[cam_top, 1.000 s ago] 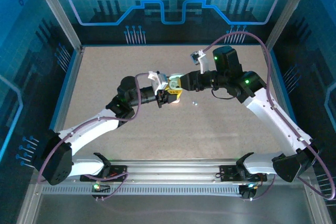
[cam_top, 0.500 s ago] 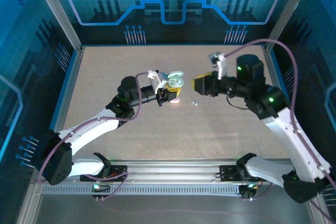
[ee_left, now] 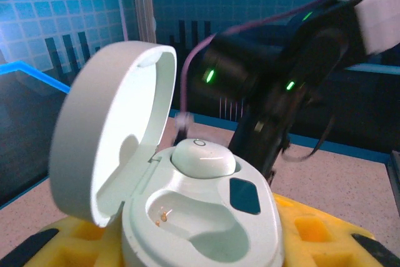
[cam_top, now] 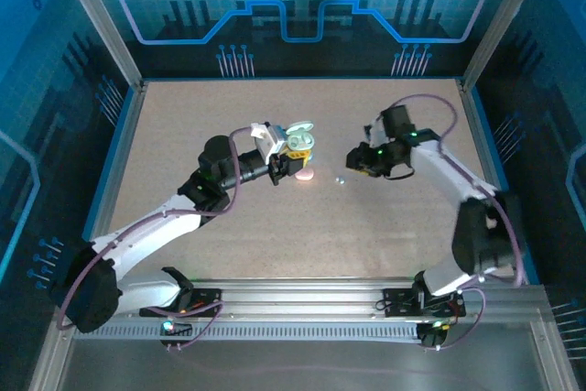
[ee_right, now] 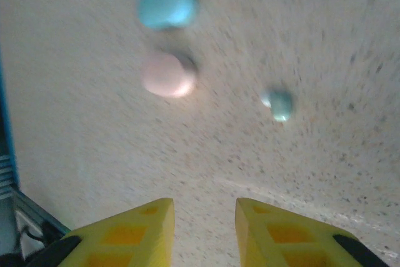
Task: Insert wireless bluetooth earbuds into charging case
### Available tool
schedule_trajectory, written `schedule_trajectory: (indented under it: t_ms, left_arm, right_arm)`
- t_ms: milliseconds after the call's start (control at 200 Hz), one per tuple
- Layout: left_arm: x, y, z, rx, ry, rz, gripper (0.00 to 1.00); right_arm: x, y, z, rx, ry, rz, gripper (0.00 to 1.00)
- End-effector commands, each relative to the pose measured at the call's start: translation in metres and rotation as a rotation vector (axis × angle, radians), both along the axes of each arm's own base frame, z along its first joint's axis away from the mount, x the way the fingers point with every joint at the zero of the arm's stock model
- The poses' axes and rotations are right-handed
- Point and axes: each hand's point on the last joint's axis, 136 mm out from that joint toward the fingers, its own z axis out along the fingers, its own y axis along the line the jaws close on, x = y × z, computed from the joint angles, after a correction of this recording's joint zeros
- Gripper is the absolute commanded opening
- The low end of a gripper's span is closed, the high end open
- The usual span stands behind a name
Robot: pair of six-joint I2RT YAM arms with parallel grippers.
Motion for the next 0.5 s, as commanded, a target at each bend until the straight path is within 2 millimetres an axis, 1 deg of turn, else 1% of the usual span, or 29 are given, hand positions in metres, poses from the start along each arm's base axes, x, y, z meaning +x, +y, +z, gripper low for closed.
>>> schedule_trajectory:
  t_ms: [0,60,105,245,330,495]
  left_arm:
    - [-0.005,0.005,0.004,0.011,-0.036,0.011,0.26]
    - [-0.006,0.005,0.003,0.014,-0.034,0.008,0.26]
    - [-0.007,0.005,0.004,0.013,-0.034,0.008,0.26]
    - [-0.007,0.005,0.003,0.015,-0.034,0.009,0.26]
    - [-0.007,0.005,0.003,0.016,-0.035,0.007,0.26]
    - [-0.007,0.006,0.001,0.02,-0.032,0.01,0.26]
  right_arm:
    - [-0.007,0.027,-0.015,-0.025,0.066,0.094,0.33]
    - [-0.006,0.035,-0.032,-0.058,0.088,0.113,0.35]
    - [-0.004,0.037,-0.044,-0.098,0.11,0.111,0.38]
    - [0.001,0.046,-0.069,-0.141,0.136,0.113,0.42]
    - [0.006,0.047,-0.077,-0.167,0.141,0.105,0.43]
    - [0.016,0.039,-0.086,-0.23,0.133,0.067,0.43]
